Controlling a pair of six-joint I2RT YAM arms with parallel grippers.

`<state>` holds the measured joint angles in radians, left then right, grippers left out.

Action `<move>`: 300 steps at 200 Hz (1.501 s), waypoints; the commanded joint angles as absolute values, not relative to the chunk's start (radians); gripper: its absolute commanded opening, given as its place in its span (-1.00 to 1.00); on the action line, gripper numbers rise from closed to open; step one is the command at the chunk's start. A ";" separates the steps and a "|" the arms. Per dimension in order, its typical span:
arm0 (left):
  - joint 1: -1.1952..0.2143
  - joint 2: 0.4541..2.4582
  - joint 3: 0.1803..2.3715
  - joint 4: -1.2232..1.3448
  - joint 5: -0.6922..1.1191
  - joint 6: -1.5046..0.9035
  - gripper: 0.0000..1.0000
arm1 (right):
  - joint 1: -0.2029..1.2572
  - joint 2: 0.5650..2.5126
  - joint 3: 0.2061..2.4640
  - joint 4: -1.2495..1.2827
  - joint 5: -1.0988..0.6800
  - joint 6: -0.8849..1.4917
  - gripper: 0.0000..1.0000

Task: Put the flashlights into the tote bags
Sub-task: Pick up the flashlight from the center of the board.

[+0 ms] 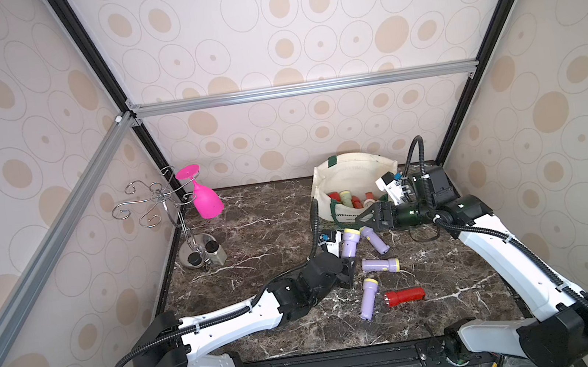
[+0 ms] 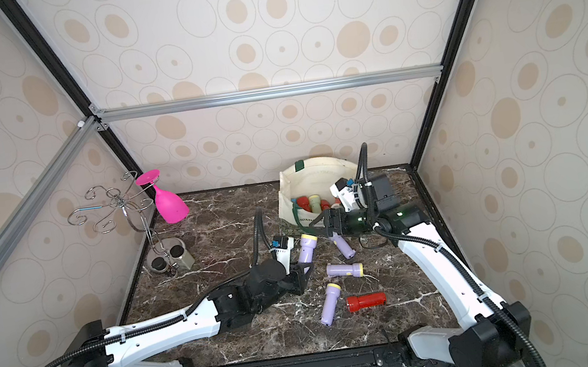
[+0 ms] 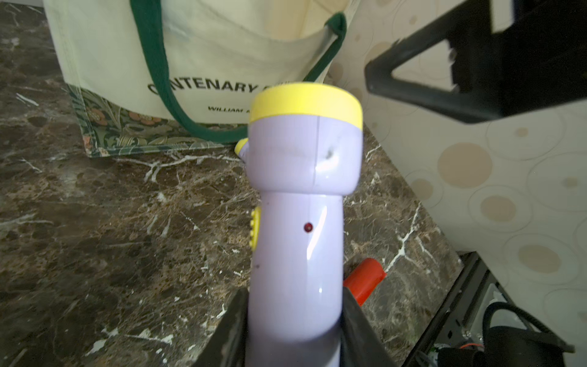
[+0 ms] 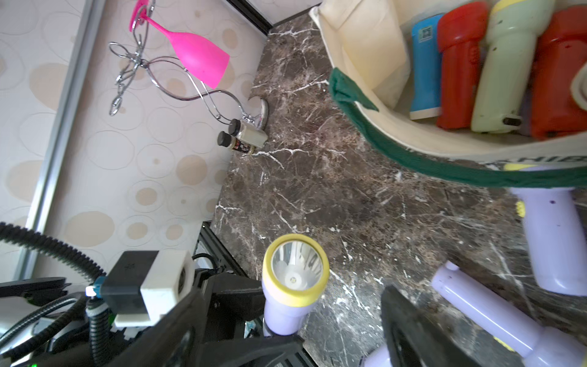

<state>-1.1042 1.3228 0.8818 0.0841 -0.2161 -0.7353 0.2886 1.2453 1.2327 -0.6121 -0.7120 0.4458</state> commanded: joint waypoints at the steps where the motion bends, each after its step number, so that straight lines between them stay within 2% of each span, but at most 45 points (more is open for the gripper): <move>1: -1.085 1.285 0.922 0.204 -0.191 -0.733 -0.97 | 0.293 1.261 1.214 -0.508 -0.814 0.515 0.77; 33: -1.075 1.294 0.917 0.249 -0.173 -0.735 -0.96 | 0.293 1.314 1.209 -0.461 -0.906 0.573 0.75; 77: -1.074 1.327 0.919 0.331 -0.166 -0.753 -0.97 | 0.306 1.343 1.189 -0.460 -0.927 0.567 0.69; 119: -1.072 1.352 0.940 0.338 -0.153 -0.758 -0.97 | 0.315 1.352 1.201 -0.494 -0.922 0.537 0.34; 192: -1.055 1.369 0.949 0.330 -0.140 -0.764 -0.98 | 0.317 1.348 1.227 -0.536 -0.904 0.493 -0.08; 226: -1.049 1.392 0.985 0.259 -0.140 -0.751 -0.97 | 0.317 1.348 1.249 -0.552 -0.889 0.484 -0.40; 242: -1.050 1.403 1.011 0.222 -0.143 -0.740 -0.74 | 0.316 1.351 1.275 -0.578 -0.870 0.465 -0.58; 259: -1.049 1.404 1.012 0.223 -0.147 -0.739 -0.31 | 0.317 1.356 1.312 -0.619 -0.838 0.428 -0.78; 287: -1.049 1.397 1.009 0.212 -0.158 -0.738 0.22 | 0.307 1.376 1.382 -0.700 -0.737 0.385 -1.00; 300: -1.049 1.394 1.011 0.199 -0.158 -0.732 0.44 | 0.290 1.381 1.404 -0.707 -0.685 0.399 -1.00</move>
